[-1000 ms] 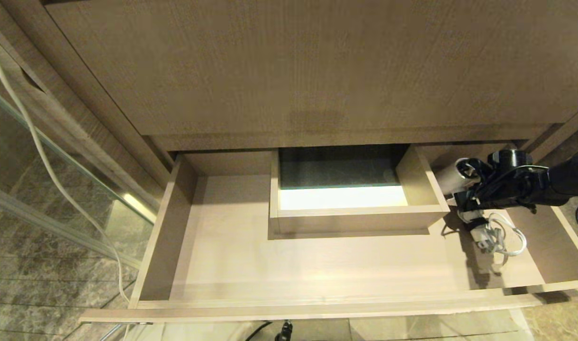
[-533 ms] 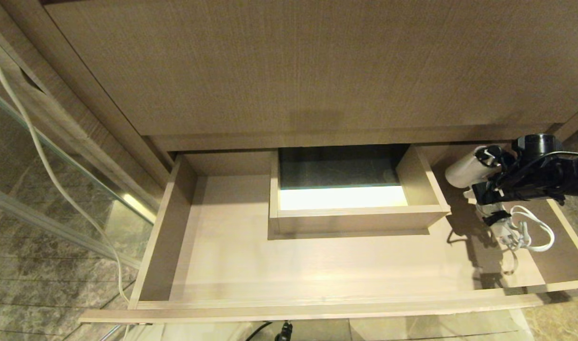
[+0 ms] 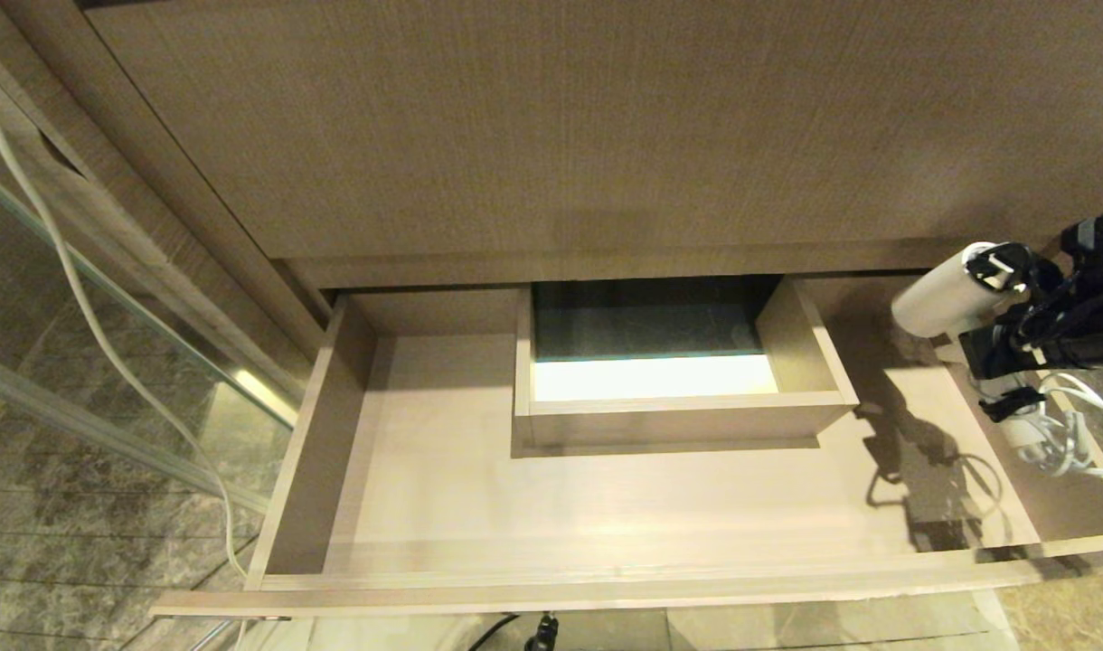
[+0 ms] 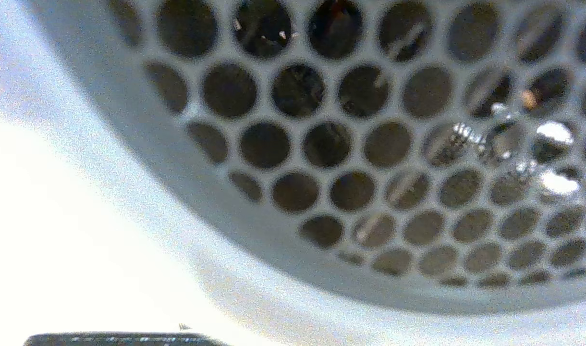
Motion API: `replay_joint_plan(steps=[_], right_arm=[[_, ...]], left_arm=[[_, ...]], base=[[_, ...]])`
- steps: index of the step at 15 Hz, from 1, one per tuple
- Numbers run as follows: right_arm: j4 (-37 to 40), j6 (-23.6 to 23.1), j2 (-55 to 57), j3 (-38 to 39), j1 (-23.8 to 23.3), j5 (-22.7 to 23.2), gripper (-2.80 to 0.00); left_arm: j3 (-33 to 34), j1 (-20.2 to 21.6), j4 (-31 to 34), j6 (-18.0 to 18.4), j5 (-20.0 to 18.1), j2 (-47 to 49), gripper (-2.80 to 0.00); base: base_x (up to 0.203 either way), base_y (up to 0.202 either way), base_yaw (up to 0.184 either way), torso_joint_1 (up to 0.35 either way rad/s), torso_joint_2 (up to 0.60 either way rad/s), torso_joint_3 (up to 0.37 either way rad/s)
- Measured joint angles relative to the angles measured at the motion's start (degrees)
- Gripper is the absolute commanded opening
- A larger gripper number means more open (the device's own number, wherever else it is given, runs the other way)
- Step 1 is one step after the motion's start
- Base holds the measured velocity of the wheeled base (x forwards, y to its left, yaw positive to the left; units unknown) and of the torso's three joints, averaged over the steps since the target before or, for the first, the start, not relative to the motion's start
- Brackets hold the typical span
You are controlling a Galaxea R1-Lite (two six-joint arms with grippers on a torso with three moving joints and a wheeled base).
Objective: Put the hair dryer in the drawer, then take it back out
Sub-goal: Take the hairdryer out, then place it on the countertop
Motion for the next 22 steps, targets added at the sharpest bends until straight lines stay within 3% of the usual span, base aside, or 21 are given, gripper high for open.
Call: replay_joint_plan(steps=[13,22], right_arm=[[5.63,0.5,-38.07,21.48,-0.02,-0.18,-2.8],[9.34,0.22,-51.81,23.79,0.33,0.06,-2.8]], left_arm=[[0.0,0.0,-0.02,0.0,0.0,0.0,-2.8],[0.0,0.0,0.0,-0.02,0.02,0.0,-2.8]], base=[[0.0,0.0,0.0,0.0,0.0,0.0],[0.0,0.0,0.0,0.072,-0.04,-0.031]])
